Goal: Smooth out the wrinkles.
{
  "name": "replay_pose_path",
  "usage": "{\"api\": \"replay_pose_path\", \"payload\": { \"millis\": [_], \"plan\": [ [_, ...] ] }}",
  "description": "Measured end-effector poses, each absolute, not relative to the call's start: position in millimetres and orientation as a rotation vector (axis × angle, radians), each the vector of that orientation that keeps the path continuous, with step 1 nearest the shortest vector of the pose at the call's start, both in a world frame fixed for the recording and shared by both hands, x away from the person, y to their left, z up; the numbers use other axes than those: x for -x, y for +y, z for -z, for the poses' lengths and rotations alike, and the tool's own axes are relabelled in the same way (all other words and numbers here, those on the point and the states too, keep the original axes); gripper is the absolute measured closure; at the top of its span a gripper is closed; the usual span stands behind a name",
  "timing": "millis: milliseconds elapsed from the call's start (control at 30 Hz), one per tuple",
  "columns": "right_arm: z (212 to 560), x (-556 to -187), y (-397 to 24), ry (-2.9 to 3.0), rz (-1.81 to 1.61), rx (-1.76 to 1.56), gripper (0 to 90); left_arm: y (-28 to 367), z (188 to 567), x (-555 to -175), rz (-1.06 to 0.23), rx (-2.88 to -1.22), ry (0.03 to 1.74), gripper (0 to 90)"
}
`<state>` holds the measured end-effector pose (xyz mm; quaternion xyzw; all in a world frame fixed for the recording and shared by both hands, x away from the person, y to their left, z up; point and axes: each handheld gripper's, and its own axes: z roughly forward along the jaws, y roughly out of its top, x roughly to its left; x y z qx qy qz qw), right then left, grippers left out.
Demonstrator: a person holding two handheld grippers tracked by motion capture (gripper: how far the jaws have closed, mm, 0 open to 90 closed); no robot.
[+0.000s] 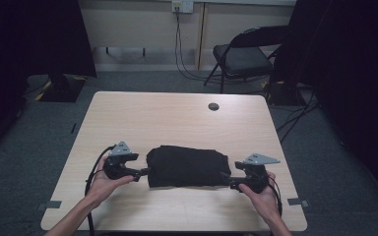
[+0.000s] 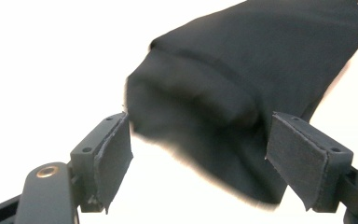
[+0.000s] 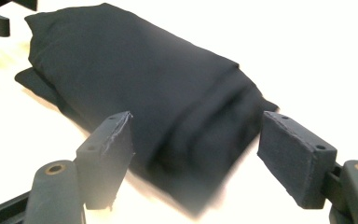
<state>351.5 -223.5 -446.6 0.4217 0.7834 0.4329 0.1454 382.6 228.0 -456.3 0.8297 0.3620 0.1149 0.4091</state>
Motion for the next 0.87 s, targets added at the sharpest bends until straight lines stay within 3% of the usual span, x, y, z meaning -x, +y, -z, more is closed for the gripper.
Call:
{"api": "replay_pose_path", "payload": {
  "millis": [367,633,867],
  "plan": [
    [480.0,-338.3,-291.4,2.146,-0.98,-1.491,20.1,273.4,486.7,-371.4,-0.4,-2.23,1.068,21.4],
    [496.3,-342.2,-290.8,2.09,-0.846,-1.47,13.4,278.4,502.6,-372.1,-0.455,-2.124,1.063,6.0],
    [500.8,-341.2,-287.9,2.025,-0.88,-1.475,13.2,278.2,502.8,-372.8,-0.452,-2.126,1.064,4.8]
  ]
}}
